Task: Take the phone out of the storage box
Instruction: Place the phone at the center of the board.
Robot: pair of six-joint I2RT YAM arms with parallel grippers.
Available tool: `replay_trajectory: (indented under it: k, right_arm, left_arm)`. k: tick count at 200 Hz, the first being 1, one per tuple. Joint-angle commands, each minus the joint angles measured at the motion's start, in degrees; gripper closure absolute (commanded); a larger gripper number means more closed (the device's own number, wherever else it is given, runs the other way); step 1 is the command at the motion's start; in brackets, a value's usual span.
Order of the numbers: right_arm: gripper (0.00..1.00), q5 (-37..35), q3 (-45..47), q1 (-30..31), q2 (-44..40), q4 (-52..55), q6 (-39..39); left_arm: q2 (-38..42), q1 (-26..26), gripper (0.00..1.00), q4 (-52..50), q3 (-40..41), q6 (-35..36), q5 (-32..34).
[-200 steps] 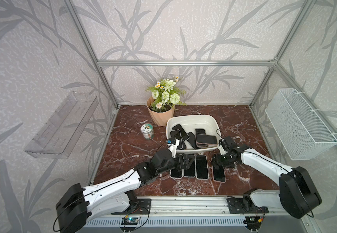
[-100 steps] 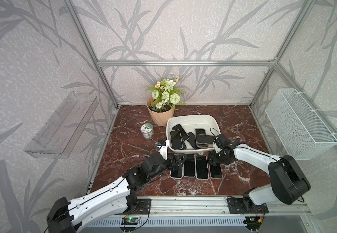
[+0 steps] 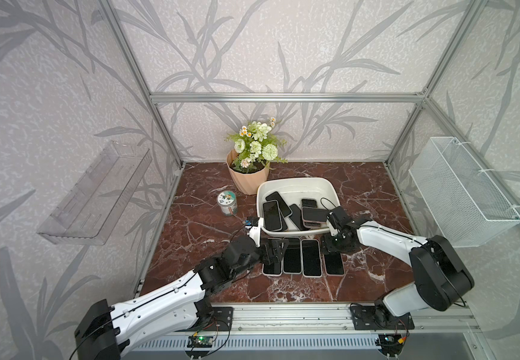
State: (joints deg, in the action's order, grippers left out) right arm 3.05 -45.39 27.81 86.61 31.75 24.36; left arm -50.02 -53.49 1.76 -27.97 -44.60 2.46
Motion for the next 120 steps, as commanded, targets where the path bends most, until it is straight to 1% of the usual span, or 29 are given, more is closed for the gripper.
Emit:
replay_trajectory:
  k: [1,55,120]
  right_arm:
    - [0.19,0.9,-0.1,0.3,1.1,2.2,-0.1]
    - [0.11,3.1,0.1,0.3,1.8,2.1,0.3]
    - [0.06,11.2,1.7,-0.4,-2.0,-0.6,5.4]
  left_arm:
    - [-0.8,0.2,0.0,0.7,-1.4,0.7,-0.3]
    - [0.5,0.3,0.0,-0.1,-1.2,0.7,0.3]
    - [1.4,0.3,0.0,-0.4,-0.8,0.5,0.8]
